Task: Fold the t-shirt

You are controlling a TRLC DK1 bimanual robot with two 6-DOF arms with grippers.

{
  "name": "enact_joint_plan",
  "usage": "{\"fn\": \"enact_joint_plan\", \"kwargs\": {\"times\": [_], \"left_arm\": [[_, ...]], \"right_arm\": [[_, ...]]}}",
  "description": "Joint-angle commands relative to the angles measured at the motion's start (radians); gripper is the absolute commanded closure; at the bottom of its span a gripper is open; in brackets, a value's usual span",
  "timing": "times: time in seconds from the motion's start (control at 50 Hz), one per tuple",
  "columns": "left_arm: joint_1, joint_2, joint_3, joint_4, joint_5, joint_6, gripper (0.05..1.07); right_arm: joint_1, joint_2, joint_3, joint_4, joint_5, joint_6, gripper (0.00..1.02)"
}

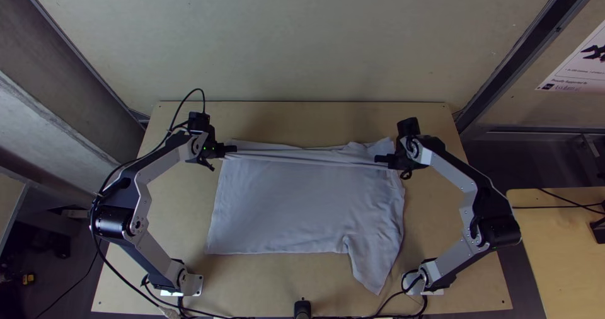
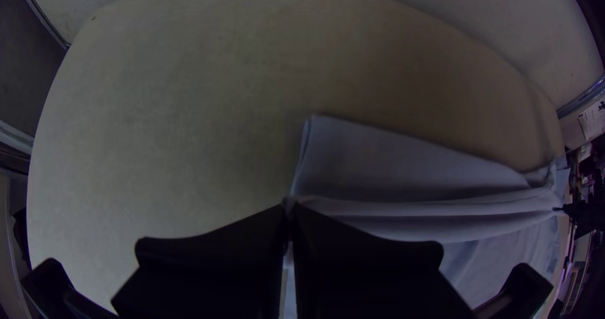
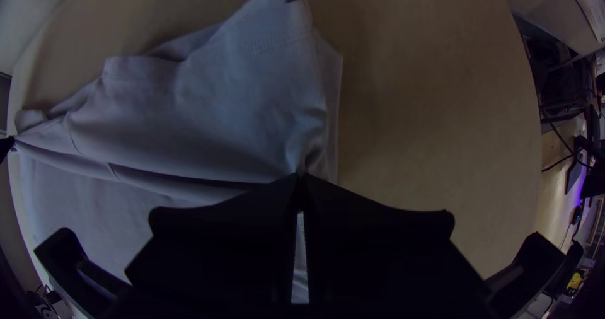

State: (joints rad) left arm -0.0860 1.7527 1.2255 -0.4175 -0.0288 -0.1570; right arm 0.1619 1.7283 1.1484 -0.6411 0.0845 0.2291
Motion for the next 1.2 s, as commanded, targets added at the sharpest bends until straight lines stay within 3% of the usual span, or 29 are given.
{"fn": "enact_joint_plan", "kwargs": {"times": [0.0,0.18,0.22,0.26,0.32,0.44,0.48,0.56,0.64,0.88,1.02,1.18], "left_arm": [[0.019,-0.025,-0.058,0.022,-0.019,0.011,1.04],[0.012,-0.016,-0.095,0.062,-0.019,0.008,1.02],[0.011,-0.018,-0.101,0.065,-0.019,0.007,0.88],[0.009,-0.019,-0.103,0.062,-0.019,0.008,0.69],[0.009,-0.027,-0.098,0.046,-0.019,0.013,0.50],[0.011,-0.056,-0.075,-0.006,-0.013,0.017,0.16],[0.014,-0.064,-0.054,-0.044,0.003,0.022,0.11],[0.020,-0.099,-0.043,-0.069,0.009,0.031,0.11],[0.023,-0.153,-0.044,-0.076,0.030,0.048,0.11],[0.015,-0.289,-0.026,-0.214,0.050,0.100,0.11],[0.009,-0.394,-0.027,-0.280,0.050,0.125,0.11],[-0.003,-0.506,-0.035,-0.408,0.050,0.134,0.11]], "right_arm": [[-0.004,-0.018,-0.064,0.015,0.043,0.022,1.00],[-0.004,0.016,-0.107,0.032,0.046,0.029,1.00],[-0.005,0.016,-0.108,0.032,0.047,0.029,0.95],[-0.007,0.008,-0.108,0.031,0.049,0.029,0.78],[-0.009,-0.001,-0.104,0.026,0.049,0.026,0.53],[-0.022,-0.035,-0.076,0.014,0.070,0.022,0.32],[-0.035,-0.033,-0.053,-0.019,0.069,0.024,0.32],[-0.039,-0.050,0.004,-0.117,0.070,0.024,0.31],[-0.041,-0.107,0.011,-0.126,0.072,0.024,0.13],[-0.041,-0.297,0.042,-0.198,0.072,0.021,0.12],[-0.045,-0.366,0.070,-0.308,0.072,0.021,0.12],[-0.051,-0.478,0.063,-0.407,0.070,0.026,0.05]]}}
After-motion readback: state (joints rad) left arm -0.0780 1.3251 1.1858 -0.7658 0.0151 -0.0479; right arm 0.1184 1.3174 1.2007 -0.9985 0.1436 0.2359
